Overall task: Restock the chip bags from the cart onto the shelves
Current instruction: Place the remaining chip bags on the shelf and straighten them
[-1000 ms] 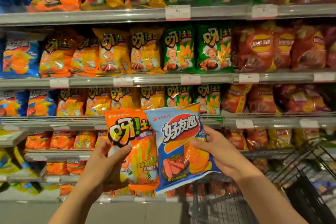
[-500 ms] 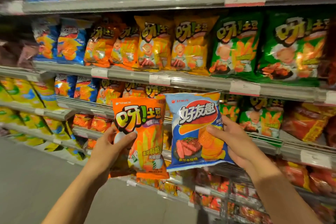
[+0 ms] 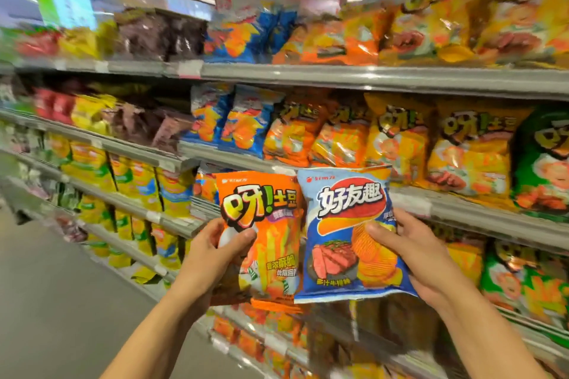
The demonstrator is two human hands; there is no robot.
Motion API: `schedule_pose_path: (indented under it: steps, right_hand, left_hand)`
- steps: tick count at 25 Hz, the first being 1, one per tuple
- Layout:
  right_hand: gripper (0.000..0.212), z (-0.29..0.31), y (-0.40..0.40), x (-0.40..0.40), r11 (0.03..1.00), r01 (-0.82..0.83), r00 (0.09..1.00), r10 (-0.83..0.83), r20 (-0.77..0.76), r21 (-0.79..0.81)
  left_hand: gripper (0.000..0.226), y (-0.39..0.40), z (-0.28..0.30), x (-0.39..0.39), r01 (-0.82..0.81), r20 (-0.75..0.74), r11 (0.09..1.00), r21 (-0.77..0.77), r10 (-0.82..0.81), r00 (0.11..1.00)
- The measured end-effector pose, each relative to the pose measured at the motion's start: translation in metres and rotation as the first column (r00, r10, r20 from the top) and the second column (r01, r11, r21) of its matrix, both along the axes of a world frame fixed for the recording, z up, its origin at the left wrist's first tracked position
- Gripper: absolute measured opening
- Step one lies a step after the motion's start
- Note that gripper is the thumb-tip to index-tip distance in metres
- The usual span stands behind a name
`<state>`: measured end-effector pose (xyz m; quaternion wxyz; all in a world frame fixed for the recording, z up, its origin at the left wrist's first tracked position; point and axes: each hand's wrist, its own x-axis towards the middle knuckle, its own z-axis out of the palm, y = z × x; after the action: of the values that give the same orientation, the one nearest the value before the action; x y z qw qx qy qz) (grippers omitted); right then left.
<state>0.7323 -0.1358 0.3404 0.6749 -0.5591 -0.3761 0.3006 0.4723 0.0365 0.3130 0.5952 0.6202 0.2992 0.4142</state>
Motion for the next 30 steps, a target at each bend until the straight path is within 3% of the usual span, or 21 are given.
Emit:
schedule_pose_path:
  steps: [3, 8, 16, 20, 23, 27, 30]
  right_hand:
    - [0.049, 0.034, 0.054, -0.047, 0.996, -0.038, 0.998, 0.034, 0.051, 0.078]
    - [0.06, 0.09, 0.142, -0.102, 0.984, -0.035, 0.976, -0.004, 0.219, 0.172]
    - [0.045, 0.183, 0.276, -0.132, 0.951, -0.086, 0.929, -0.031, 0.37, 0.296]
    - [0.032, 0.242, 0.359, -0.115, 0.899, 0.002, 0.936, -0.156, 0.316, 0.438]
    - [0.02, 0.294, 0.427, -0.105, 0.857, 0.051, 0.955, -0.192, 0.226, 0.512]
    - [0.033, 0.334, 0.519, -0.102, 0.83, 0.155, 0.951, -0.273, 0.148, 0.536]
    - [0.035, 0.338, 0.574, -0.103, 0.829, 0.233, 0.916, -0.362, 0.172, 0.508]
  left_hand:
    - [0.022, 0.058, 0.03, -0.04, 0.001, 0.035, 0.995, 0.095, -0.004, 0.999]
    - [0.043, 0.151, 0.074, -0.097, -0.077, 0.068, 0.982, 0.172, 0.066, 0.995]
    - [0.035, 0.274, 0.144, -0.117, -0.22, 0.207, 0.928, 0.302, 0.161, 0.965]
    - [0.034, 0.345, 0.167, -0.113, -0.349, 0.3, 0.884, 0.311, 0.257, 0.919]
    - [0.041, 0.395, 0.18, -0.111, -0.357, 0.281, 0.875, 0.326, 0.271, 0.921]
    - [0.044, 0.45, 0.189, -0.105, -0.339, 0.322, 0.89, 0.306, 0.239, 0.916]
    - [0.041, 0.485, 0.191, -0.1, -0.299, 0.333, 0.909, 0.291, 0.197, 0.922]
